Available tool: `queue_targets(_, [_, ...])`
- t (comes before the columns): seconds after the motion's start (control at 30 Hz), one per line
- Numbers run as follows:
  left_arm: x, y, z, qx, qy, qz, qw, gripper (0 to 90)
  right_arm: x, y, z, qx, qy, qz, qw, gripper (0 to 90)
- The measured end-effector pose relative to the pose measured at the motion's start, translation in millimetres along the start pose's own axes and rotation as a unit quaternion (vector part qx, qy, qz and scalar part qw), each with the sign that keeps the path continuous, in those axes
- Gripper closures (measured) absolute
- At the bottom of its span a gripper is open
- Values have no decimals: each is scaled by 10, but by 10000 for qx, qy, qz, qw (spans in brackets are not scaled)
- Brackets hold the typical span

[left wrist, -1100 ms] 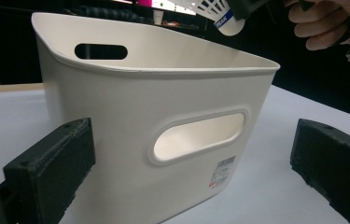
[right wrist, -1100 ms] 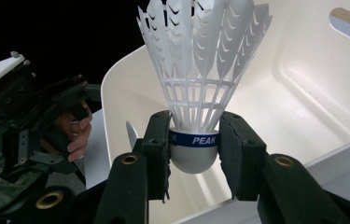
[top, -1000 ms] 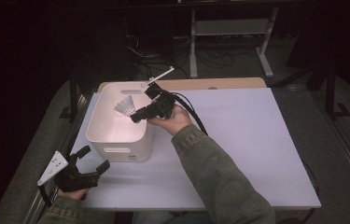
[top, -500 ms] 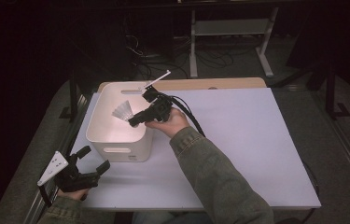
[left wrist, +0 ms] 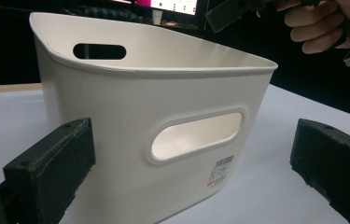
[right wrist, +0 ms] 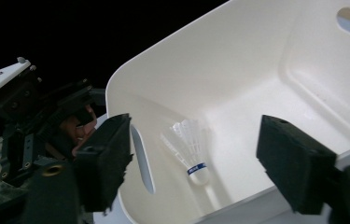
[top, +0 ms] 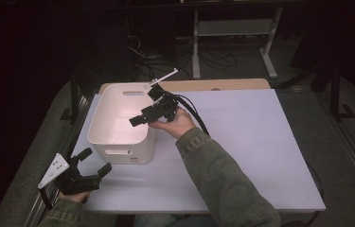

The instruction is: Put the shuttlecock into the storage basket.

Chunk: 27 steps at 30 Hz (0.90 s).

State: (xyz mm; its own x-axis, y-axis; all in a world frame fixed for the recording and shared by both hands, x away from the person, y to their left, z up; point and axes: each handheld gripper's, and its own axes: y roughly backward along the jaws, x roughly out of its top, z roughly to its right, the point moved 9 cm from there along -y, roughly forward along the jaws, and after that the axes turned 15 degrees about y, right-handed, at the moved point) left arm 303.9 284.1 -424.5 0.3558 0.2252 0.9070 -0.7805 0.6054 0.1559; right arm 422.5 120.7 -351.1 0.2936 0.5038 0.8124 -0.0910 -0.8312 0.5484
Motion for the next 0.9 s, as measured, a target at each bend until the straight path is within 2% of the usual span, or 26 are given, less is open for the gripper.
queue_targets(0.13, [1,-4,13,-12,20,12,10000,0,20,66,-16,-3,197,97,9998,142])
queue_targets(0.17, [2,-8,18,-29,30,38,10000,0,22,81,-22,-31,169,90,9998,126])
queue_targets(0.23, [3,-7,17,-32,35,42,10000,0,17,109,-13,-25,286,126,9995,116])
queue_targets(0.27, [9,-13,30,-55,107,96,9999,0,18,123,-24,-3,283,138,9995,80])
queue_targets(0.33, [8,-9,23,-50,89,85,9999,0,4,147,-19,-86,350,77,9993,0])
queue_targets(0.43, [3,-4,15,-35,63,53,10000,0,-24,199,3,-225,460,23,9987,0])
queue_targets(0.53, [0,-1,9,-21,31,30,10000,0,-28,269,2,-245,522,131,9982,0])
queue_targets(0.9, [2,-3,18,-32,50,42,10000,0,-156,493,83,-386,410,252,9981,0])
